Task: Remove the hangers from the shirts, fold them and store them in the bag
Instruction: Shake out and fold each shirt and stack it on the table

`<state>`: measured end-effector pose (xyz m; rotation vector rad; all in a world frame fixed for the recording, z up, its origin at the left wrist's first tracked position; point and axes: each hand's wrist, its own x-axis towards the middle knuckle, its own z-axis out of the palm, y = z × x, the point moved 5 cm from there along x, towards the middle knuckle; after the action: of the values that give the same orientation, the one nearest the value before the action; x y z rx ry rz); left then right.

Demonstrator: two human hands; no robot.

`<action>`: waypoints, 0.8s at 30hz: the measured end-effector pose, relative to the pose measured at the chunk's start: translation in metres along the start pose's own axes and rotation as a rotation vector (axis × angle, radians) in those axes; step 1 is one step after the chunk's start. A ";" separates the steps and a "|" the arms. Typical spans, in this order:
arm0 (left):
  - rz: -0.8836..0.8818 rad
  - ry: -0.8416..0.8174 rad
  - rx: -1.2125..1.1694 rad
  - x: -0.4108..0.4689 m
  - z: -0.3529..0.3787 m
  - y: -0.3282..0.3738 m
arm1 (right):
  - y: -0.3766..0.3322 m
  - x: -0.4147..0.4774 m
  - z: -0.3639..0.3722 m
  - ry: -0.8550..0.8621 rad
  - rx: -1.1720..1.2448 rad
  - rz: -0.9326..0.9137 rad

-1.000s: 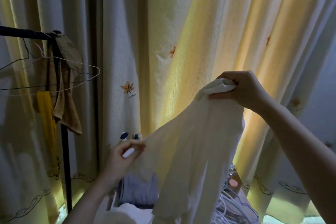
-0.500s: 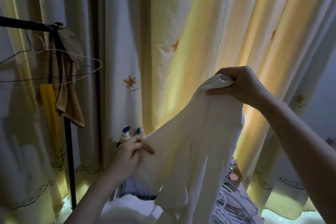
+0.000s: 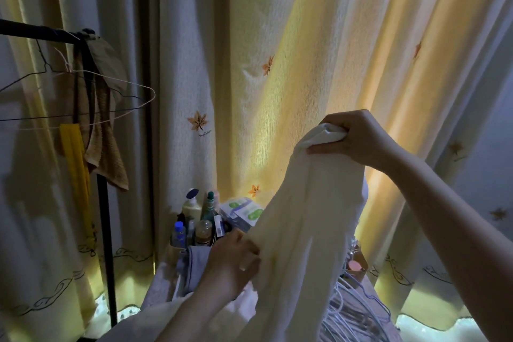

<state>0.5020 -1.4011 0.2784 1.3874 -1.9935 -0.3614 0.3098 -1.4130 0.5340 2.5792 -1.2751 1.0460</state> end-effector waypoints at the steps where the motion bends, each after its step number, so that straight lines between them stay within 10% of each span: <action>1: 0.001 0.001 -0.032 0.005 -0.010 -0.006 | 0.005 -0.002 -0.003 -0.002 0.000 0.021; 24: 0.085 -0.123 -0.220 0.022 -0.099 -0.024 | 0.045 -0.020 -0.002 0.100 0.131 0.189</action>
<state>0.5803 -1.4164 0.3455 1.1647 -2.0346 -0.6210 0.2678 -1.4286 0.5136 2.4982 -1.4956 1.3150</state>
